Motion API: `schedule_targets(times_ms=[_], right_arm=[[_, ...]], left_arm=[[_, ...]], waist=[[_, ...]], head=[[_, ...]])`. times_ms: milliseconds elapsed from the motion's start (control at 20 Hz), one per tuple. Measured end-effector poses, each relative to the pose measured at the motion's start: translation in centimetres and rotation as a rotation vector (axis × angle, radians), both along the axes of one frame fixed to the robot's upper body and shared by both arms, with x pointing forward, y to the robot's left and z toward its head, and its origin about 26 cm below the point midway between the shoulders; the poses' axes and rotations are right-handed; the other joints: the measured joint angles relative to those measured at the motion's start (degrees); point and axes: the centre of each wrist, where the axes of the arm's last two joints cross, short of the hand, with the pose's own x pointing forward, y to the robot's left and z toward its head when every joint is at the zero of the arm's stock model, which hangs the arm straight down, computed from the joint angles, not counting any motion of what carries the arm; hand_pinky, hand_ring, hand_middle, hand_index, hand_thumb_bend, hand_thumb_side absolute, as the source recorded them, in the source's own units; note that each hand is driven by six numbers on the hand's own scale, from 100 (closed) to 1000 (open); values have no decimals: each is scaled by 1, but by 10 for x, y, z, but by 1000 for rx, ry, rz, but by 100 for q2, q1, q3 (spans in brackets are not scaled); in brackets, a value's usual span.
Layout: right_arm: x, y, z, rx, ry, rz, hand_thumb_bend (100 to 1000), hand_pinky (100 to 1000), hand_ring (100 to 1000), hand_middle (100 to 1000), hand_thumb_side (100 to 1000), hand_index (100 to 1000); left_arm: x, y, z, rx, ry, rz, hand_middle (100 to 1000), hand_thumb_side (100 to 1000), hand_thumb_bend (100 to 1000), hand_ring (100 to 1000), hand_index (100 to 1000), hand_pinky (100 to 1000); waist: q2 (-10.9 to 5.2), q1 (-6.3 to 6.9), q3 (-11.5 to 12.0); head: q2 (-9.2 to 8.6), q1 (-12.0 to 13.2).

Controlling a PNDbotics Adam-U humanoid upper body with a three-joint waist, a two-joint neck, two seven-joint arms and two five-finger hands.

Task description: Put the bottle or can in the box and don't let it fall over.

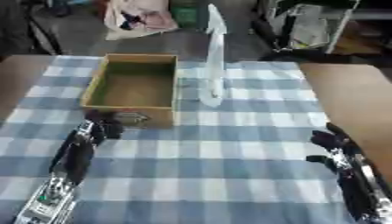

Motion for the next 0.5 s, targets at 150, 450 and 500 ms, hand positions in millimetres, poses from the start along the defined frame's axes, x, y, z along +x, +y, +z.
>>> schedule_targets(times_ms=[150, 450, 500], right_arm=[[0, 0, 0, 0, 0, 0, 100, 669, 881, 818, 729, 977], [0, 0, 0, 0, 0, 0, 100, 669, 882, 818, 731, 978], [0, 0, 0, 0, 0, 0, 100, 669, 882, 818, 731, 978]], left_arm=[[0, 0, 0, 0, 0, 0, 629, 1000, 214, 661, 804, 703], [0, 0, 0, 0, 0, 0, 629, 1000, 214, 661, 804, 703], [0, 0, 0, 0, 0, 0, 629, 1000, 214, 661, 804, 703]], waist=[[0, 0, 1], [0, 0, 1], [-1, 0, 1]], head=[[-6, 0], [-19, 4], [-19, 4]])
